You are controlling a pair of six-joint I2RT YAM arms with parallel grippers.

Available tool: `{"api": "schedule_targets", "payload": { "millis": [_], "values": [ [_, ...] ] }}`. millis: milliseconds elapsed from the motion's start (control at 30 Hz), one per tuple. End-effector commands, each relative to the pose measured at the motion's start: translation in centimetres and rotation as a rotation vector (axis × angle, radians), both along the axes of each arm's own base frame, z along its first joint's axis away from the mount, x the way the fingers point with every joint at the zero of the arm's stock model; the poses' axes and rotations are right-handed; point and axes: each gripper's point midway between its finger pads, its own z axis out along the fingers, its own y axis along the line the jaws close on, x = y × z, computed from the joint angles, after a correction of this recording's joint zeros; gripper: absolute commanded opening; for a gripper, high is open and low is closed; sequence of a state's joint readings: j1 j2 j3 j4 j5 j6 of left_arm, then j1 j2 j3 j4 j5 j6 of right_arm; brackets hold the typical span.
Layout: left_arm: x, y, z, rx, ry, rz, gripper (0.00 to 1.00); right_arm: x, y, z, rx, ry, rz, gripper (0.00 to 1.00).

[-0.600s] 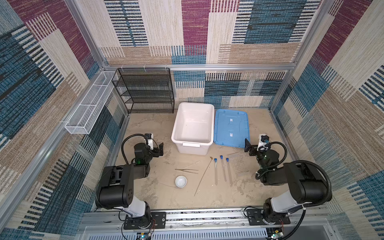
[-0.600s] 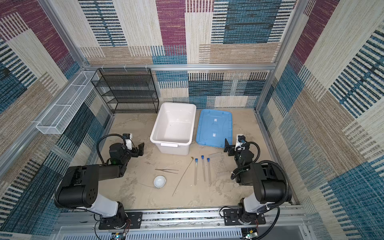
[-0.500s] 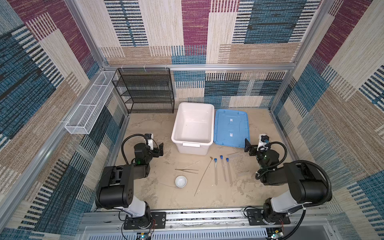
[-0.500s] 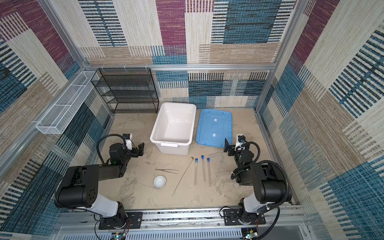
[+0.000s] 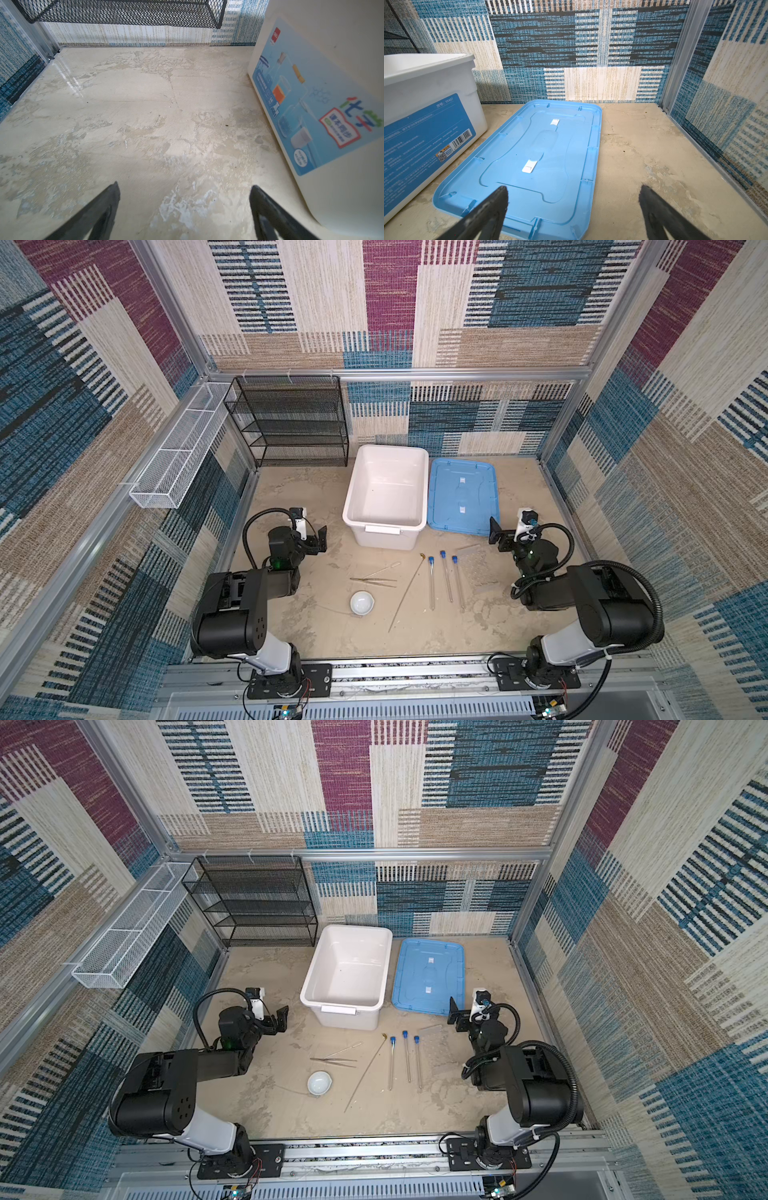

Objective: Organize the chemistry lab equipment

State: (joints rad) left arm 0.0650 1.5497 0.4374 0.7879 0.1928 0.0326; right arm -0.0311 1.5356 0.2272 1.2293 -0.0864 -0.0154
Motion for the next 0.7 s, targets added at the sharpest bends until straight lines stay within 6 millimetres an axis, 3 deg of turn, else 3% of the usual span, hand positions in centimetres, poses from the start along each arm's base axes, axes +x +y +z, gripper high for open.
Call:
{"api": "schedule_targets", "payload": {
  "millis": [0,667],
  "values": [
    [0.11,-0.1,0.53,0.003,-0.022,-0.009,0.99,-0.01,0.07,0.64,-0.008,-0.026,0.002,0.99],
    [0.2,0.77,0.52,0.005,-0.017,0.045,0.99,-0.12,0.06,0.78,-0.008,-0.032,0.002,0.99]
  ]
}}
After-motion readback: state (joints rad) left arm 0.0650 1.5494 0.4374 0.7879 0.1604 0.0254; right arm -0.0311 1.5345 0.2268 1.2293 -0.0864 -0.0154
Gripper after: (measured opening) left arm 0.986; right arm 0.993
